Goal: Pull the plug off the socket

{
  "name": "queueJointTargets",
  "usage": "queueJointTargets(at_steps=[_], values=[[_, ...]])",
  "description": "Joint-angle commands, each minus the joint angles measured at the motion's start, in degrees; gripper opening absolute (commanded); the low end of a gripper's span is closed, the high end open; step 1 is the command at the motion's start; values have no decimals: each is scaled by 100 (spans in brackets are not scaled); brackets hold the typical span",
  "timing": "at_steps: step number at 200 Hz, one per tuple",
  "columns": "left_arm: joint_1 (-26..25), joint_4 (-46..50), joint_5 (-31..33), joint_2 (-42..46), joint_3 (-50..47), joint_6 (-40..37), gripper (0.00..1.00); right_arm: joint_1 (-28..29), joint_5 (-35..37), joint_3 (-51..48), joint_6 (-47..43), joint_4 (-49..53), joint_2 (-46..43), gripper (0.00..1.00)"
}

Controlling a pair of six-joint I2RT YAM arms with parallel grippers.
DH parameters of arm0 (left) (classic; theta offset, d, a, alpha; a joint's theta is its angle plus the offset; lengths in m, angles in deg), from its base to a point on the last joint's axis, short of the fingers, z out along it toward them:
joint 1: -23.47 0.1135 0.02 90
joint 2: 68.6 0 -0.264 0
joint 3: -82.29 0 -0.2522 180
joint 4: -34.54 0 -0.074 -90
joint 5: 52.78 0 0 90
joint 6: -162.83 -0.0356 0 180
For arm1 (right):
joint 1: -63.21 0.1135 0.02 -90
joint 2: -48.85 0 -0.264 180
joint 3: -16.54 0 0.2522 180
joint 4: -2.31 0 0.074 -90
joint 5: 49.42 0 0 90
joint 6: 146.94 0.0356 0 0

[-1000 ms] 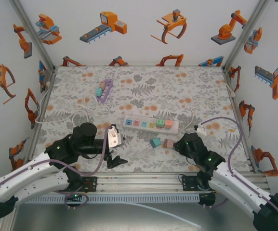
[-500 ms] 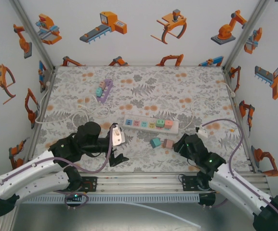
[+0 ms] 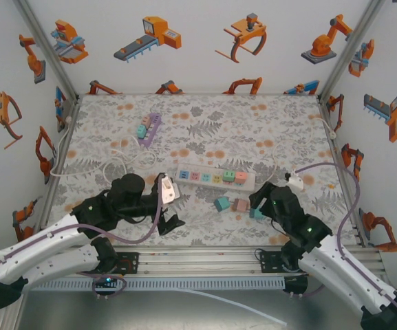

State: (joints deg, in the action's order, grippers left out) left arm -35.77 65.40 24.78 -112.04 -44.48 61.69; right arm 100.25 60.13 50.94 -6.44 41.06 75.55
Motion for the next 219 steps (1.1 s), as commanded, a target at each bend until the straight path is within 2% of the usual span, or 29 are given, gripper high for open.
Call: queueJointTargets(at_steps=[1, 25, 43, 74, 98, 117, 133, 158, 192, 219], values=[[-25, -688, 759, -35, -137, 750, 97, -3, 572, 441, -857, -323, -49, 65], [13, -1054, 1955, -293, -58, 1579, 97, -3, 602, 495, -1939, -1456, -60, 65], [149, -811, 2746, -595, 231, 2319, 97, -3, 434, 452, -3055, -2485, -28, 65], [659, -180, 2880, -1077, 742, 3445, 97, -3, 48, 353, -5147, -4006, 293, 66], [978, 134, 3091, -1350, 951, 3970, 97, -3, -780, 454, -6456, -4500, 740, 71], [1270, 214, 3208, -1527, 1008, 4376, 97, -3, -1548, 733, -6910, -4372, 1144, 73], [1686, 128, 2792, -1706, 1010, 4746, 97, -3, -1929, 1059, -7165, -4009, 1602, 77], [2251, 108, 2054, -2140, 1168, 5087, 97, -7, -2178, 2101, -7190, -2455, 2552, 81], [2546, 253, 1906, -2664, 1395, 4948, 97, -30, -2331, 3484, -6878, -725, 3872, 82], [2720, 123, 1590, -2985, 1415, 5001, 97, -65, -2597, 4165, -6940, 10, 4707, 82]])
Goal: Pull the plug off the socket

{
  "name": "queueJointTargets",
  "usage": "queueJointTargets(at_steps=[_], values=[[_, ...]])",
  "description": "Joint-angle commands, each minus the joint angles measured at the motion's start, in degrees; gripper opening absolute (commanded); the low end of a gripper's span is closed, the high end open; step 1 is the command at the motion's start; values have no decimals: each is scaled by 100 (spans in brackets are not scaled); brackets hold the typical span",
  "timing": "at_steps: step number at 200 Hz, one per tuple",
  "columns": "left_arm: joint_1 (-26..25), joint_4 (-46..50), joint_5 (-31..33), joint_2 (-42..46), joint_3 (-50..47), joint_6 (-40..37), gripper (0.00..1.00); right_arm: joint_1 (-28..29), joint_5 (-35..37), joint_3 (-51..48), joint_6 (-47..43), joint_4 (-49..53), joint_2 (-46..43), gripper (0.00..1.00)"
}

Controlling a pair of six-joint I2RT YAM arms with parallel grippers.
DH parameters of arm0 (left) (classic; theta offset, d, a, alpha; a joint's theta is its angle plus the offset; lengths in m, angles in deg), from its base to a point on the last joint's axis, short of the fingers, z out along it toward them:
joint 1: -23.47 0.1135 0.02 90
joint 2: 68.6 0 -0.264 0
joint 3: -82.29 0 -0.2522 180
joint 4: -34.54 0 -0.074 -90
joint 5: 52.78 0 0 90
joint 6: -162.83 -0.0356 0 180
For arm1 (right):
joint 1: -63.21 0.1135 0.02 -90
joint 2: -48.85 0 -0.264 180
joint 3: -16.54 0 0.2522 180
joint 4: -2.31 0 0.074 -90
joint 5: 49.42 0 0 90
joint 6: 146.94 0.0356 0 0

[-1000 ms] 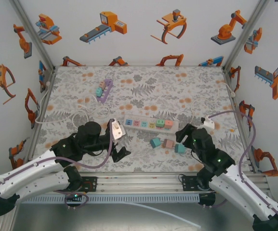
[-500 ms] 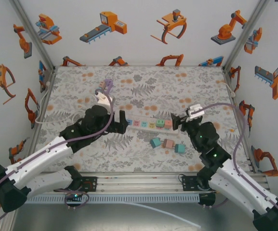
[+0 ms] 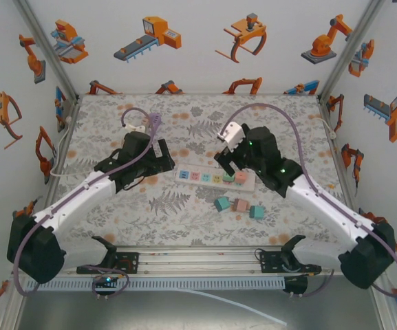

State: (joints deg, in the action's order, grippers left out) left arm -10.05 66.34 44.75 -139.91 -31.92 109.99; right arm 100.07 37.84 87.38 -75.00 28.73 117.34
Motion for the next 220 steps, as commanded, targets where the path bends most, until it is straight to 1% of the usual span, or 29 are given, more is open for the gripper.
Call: queueJointTargets(at_steps=[1, 29, 57, 76, 92, 120, 131, 146, 163, 179, 208, 220], values=[[150, 26, -418, -212, 162, 174, 97, -47, -376, 549, -92, 1262, 557, 82], [278, 85, -814, -572, 269, 177, 97, -74, -490, 1168, -297, 1884, 1354, 83], [363, 26, -1151, -883, 356, 87, 97, -83, -289, 1589, -458, 2325, 2049, 82], [372, -173, -1304, -1108, 380, -179, 97, -83, -151, 1573, -614, 2333, 2259, 82], [374, -75, -1327, -1347, 551, -393, 97, -84, -72, 1475, -769, 2313, 2356, 82], [381, -69, -1442, -1738, 766, -511, 97, -83, -10, 1218, -952, 2100, 2397, 81], [381, -103, -1520, -1865, 815, -523, 97, -83, -35, 1104, -966, 1934, 2381, 77], [381, -123, -1537, -2024, 864, -491, 100, -83, -37, 913, -1037, 1673, 2368, 68], [382, -69, -1517, -2195, 935, -456, 96, -83, 59, 799, -1161, 1568, 2437, 60], [381, -81, -1524, -2286, 958, -445, 92, -83, 107, 754, -1177, 1489, 2500, 57], [381, -85, -1571, -2408, 958, -435, 84, -83, -12, 592, -1191, 1269, 2502, 53], [381, -37, -1551, -2461, 967, -408, 82, -85, -97, 531, -1193, 1213, 2518, 51]])
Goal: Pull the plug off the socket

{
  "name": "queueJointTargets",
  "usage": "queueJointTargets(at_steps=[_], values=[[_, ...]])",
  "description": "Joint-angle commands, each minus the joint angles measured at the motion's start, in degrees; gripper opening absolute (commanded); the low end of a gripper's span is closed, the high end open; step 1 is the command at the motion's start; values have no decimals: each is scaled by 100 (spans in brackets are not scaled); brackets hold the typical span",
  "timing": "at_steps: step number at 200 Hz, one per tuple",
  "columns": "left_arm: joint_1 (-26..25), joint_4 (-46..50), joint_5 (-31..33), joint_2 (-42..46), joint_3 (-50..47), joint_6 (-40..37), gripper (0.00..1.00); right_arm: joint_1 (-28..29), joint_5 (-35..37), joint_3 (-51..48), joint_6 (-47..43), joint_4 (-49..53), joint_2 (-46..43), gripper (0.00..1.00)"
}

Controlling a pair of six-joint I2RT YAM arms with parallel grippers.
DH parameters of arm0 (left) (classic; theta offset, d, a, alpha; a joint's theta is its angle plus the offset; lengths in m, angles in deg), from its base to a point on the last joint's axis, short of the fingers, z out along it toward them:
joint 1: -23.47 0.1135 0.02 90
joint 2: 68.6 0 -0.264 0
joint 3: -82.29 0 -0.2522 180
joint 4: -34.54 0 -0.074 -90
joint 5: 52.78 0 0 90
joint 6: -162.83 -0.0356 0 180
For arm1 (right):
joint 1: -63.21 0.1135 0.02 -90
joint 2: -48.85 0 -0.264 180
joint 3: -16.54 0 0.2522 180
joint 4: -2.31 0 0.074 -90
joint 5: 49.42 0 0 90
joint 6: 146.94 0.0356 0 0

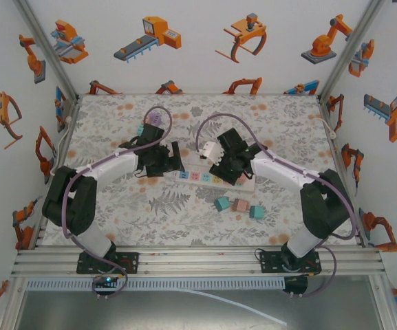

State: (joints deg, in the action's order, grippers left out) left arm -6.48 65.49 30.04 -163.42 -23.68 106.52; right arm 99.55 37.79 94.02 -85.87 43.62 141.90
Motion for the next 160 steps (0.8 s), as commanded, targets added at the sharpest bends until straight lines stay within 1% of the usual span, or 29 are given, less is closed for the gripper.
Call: queueJointTargets(at_steps=[1, 24, 53, 80, 98, 110, 160], values=[[25, 61, -76, -112, 143, -54, 82, -31, -96, -137, -105, -280, 58, 51], [19, 211, 98, -183, 143, 25, 78, -30, -179, -219, -114, -367, 98, 48], [10, 261, 9, -272, 142, 37, 74, -30, -206, -240, -147, -400, 112, 44], [-10, 293, 55, -382, 117, 57, 72, -30, -315, -246, -268, -391, 52, 40], [-15, 329, 94, -495, 90, 119, 71, -30, -468, -247, -403, -400, -24, 34], [-21, 317, 91, -585, 82, 129, 69, -30, -544, -238, -489, -408, -50, 30], [-117, 360, 419, -651, -37, 256, 61, -22, -666, -141, -784, -347, -124, 28]])
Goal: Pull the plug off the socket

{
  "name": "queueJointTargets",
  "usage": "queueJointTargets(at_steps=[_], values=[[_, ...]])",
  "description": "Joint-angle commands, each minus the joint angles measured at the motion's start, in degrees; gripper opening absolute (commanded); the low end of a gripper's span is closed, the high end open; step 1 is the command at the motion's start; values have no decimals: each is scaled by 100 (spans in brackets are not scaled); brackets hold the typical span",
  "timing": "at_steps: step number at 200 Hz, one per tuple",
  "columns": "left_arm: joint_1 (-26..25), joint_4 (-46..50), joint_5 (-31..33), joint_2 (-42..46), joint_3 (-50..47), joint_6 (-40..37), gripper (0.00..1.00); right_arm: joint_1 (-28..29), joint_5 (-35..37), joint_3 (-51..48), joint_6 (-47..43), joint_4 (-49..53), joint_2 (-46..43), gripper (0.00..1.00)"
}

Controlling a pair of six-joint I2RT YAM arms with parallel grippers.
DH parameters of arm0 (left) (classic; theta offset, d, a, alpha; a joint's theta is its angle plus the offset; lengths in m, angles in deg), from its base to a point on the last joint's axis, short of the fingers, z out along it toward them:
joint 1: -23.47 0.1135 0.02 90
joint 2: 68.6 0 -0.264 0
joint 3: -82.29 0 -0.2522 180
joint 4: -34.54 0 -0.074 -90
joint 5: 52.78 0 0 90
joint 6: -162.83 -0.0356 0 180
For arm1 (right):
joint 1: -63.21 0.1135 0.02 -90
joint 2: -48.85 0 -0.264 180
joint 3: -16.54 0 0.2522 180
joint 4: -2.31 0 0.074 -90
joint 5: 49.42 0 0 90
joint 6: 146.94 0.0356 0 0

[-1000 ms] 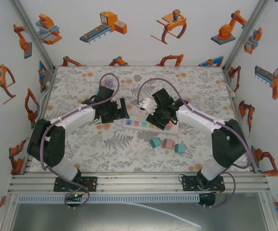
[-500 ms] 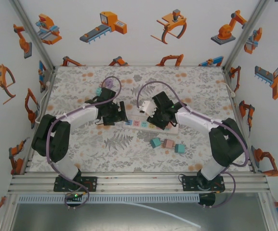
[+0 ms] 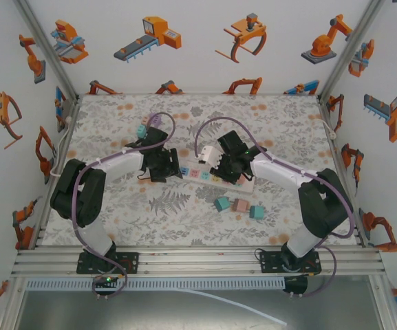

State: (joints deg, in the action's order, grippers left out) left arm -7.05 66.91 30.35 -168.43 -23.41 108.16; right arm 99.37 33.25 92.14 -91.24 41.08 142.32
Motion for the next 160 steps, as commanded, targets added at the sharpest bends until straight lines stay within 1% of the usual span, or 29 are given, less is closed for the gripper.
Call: queueJointTargets(at_steps=[1, 20, 52, 74, 101, 160], values=[[-59, 207, 388, -151, -66, 95, 61, -4, -214, 51, -249, -93, -173, 27], [-84, 213, 410, -168, -93, 93, 61, -5, -330, 99, -278, -81, -215, 27], [-115, 195, 438, -195, -93, 91, 61, -4, -816, 75, -321, -184, -409, 25], [-138, 188, 463, -237, -64, 102, 61, -4, -1009, 21, -331, -331, -602, 24], [-146, 186, 566, -255, -77, 204, 60, -4, -1095, -65, -331, -562, -784, 22], [-147, 192, 582, -195, -9, 191, 60, -4, -1051, -67, -244, -691, -759, 19]])
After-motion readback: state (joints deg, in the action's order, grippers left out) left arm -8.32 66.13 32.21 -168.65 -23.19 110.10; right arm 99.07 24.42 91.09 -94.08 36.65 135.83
